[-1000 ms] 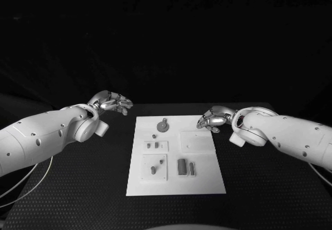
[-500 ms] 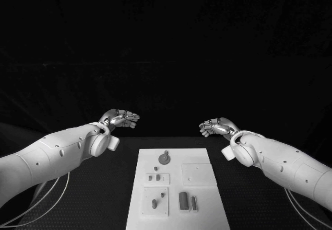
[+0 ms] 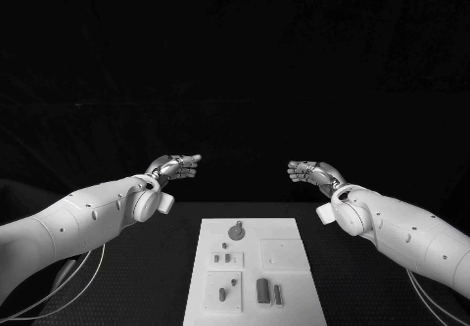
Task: Assemble the parts on the task board
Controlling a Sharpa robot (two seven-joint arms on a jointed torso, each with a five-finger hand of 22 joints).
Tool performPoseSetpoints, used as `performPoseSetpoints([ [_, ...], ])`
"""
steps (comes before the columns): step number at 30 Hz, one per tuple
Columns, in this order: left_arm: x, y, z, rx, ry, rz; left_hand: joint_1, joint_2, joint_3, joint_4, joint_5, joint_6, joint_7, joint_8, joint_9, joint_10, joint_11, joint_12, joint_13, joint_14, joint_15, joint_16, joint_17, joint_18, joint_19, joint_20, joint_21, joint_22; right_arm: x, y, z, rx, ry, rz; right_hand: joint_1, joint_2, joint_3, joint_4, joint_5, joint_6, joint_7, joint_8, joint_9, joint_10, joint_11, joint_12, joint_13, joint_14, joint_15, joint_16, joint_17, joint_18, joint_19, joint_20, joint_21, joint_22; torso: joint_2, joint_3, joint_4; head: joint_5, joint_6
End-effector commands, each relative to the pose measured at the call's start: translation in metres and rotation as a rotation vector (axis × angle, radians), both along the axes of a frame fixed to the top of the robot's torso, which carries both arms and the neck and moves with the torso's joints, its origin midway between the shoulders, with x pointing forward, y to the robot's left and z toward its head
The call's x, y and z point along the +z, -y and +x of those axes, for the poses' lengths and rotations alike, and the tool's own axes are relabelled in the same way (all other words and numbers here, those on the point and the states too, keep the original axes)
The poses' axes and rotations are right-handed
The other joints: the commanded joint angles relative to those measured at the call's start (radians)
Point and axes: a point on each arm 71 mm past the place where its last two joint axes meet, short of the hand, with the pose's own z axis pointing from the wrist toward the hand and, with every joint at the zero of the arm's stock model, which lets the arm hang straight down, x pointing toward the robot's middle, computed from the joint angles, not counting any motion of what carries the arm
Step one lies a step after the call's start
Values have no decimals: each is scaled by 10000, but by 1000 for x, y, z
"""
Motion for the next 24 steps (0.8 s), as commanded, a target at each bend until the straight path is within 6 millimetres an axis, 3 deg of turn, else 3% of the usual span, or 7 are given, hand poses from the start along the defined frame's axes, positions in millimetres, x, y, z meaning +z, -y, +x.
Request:
performPoseSetpoints([
  [1, -1, 3, -2, 60, 63, -94, -6536, 305, -2969, 1974, -342, -5072, -1019, -1901, -3172, -6100, -1042, -1059, -539, -5111, -1318, -2290, -3275, -614, -5295, -621, -454, -6236, 0, -2, -2, -50, 56, 103, -5576, 9, -3824, 1461, -2895, -4962, -1273, -1300, -3909, -6118, -1144, -1219, -1397, -4972, -1277, -2050, -3677, -976, -2951, -1466, -3017, -6331, 11, -42, -12, -101, -17],
  [6, -8, 17, -13, 212, 222, -514, -6536, 305, -2969, 1974, -342, -5072, -1019, -1901, -3172, -6100, -1042, -1059, -539, -5111, -1318, -2290, -3275, -614, -5295, -621, -454, -6236, 2, -8, -11, -289, 248, 564, -5576, 9, -3824, 1461, -2895, -4962, -1273, -1300, -3909, -6118, -1144, -1219, -1397, -4972, -1277, -2050, -3677, -976, -2951, -1466, -3017, -6331, 9, -162, -66, -439, -105],
  [9, -12, 29, -24, 361, 329, -859, -6536, 305, -2969, 1974, -342, -5072, -1019, -1901, -3172, -6100, -1042, -1059, -539, -5111, -1318, -2290, -3275, -614, -5295, -621, -454, -6236, 2, -13, -20, -510, 360, 943, -5576, 9, -3824, 1461, -2895, -4962, -1273, -1300, -3909, -6118, -1144, -1219, -1397, -4972, -1277, -2050, -3677, -976, -2951, -1466, -3017, -6331, 9, -200, -83, -546, -133],
  [16, -24, 67, -67, 1000, 498, -1936, -6536, 305, -2969, 1974, -342, -5072, -1019, -1901, -3172, -6100, -1042, -1059, -539, -5111, -1318, -2290, -3275, -614, -5295, -621, -454, -6236, 2, -28, -58, -1418, 375, 2120, -5576, 9, -3824, 1461, -2895, -4962, -1273, -1300, -3909, -6118, -1144, -1219, -1397, -4972, -1277, -2050, -3677, -976, -2951, -1466, -3017, -6331, 9, -208, -86, -568, -138],
  [24, -27, 94, -109, 1588, 409, -2586, -6536, 305, -2969, 1974, -342, -5072, -1019, -1901, -3172, -6100, -1042, -1059, -539, -5111, -1318, -2290, -3275, -614, -5295, -621, -454, -6236, -2, -40, -102, -2422, -127, 2885, -5576, 9, -3824, 1461, -2895, -4962, -1273, -1300, -3909, -6118, -1144, -1219, -1397, -4972, -1277, -2050, -3677, -976, -2951, -1466, -3017, -6331, 9, -208, -86, -568, -138],
])
